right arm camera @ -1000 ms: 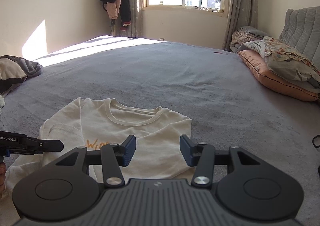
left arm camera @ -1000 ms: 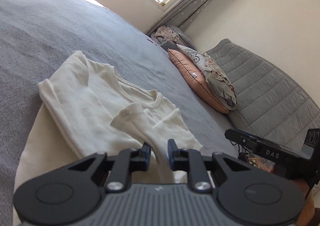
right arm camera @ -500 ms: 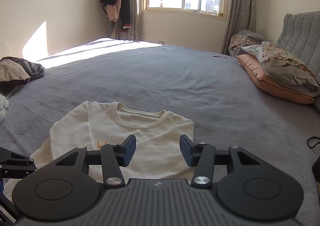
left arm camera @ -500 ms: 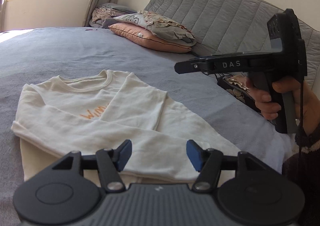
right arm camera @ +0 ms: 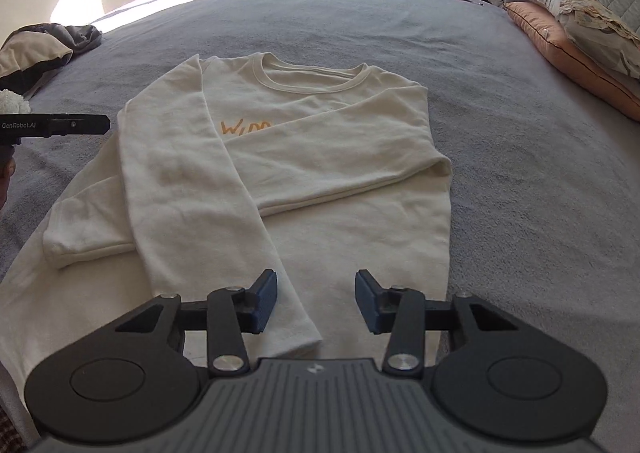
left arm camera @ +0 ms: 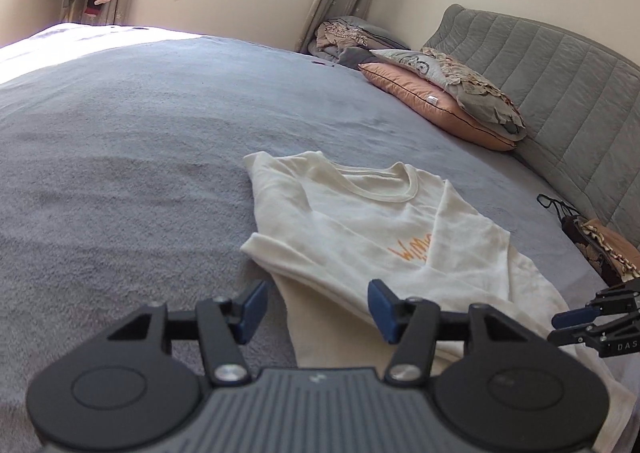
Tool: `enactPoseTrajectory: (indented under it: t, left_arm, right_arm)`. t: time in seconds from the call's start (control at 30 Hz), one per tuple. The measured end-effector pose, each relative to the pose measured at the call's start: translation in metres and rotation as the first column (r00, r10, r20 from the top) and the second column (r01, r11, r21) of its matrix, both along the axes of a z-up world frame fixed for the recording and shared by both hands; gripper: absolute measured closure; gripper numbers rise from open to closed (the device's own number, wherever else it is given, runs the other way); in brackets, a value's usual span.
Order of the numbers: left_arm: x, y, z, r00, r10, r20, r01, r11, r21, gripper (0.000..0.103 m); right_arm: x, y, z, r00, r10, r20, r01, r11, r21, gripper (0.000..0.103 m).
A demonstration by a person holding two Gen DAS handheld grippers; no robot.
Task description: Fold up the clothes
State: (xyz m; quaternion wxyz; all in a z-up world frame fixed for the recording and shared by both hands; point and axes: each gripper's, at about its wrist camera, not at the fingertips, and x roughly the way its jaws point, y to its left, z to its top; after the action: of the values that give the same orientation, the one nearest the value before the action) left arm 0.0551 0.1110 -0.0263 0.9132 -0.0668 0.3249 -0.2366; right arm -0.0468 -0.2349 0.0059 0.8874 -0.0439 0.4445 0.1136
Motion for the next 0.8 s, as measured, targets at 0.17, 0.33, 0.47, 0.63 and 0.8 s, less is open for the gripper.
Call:
enactPoseTrajectory:
  t: [0.17, 0.33, 0.47, 0.63, 0.8]
  left_arm:
    - [0.019, 0.005, -0.012, 1.000, 0.001, -0.031, -0.001, 1.000, 0.007, 0.051]
    - [0.029, 0.007, -0.013, 0.999, -0.002, -0.032, 0.001, 0.999, -0.035, 0.051]
    - [0.036, 0.016, -0.014, 0.998, 0.021, -0.059, -0.028, 0.992, -0.123, 0.055]
    - [0.046, 0.035, -0.014, 0.991, 0.056, -0.125, -0.098, 0.924, -0.368, 0.060]
    - [0.055, 0.034, -0.021, 0.982, 0.103, -0.159, -0.158, 0.909, -0.385, 0.065]
  right_arm:
    - [-0.004, 0.013, 0.005, 0.999, 0.050, -0.001, -0.050, 0.998, -0.035, 0.101]
    - [-0.003, -0.004, 0.035, 0.996, -0.038, 0.080, 0.044, 0.997, -0.071, 0.102]
    - [0.007, -0.017, 0.028, 0.992, -0.108, 0.062, 0.114, 0.988, -0.104, 0.102]
    - [0.002, -0.014, 0.020, 0.992, -0.109, 0.063, 0.115, 0.987, -0.111, 0.086]
    - [0.007, 0.005, 0.032, 0.995, -0.024, 0.099, 0.034, 0.994, -0.103, 0.070]
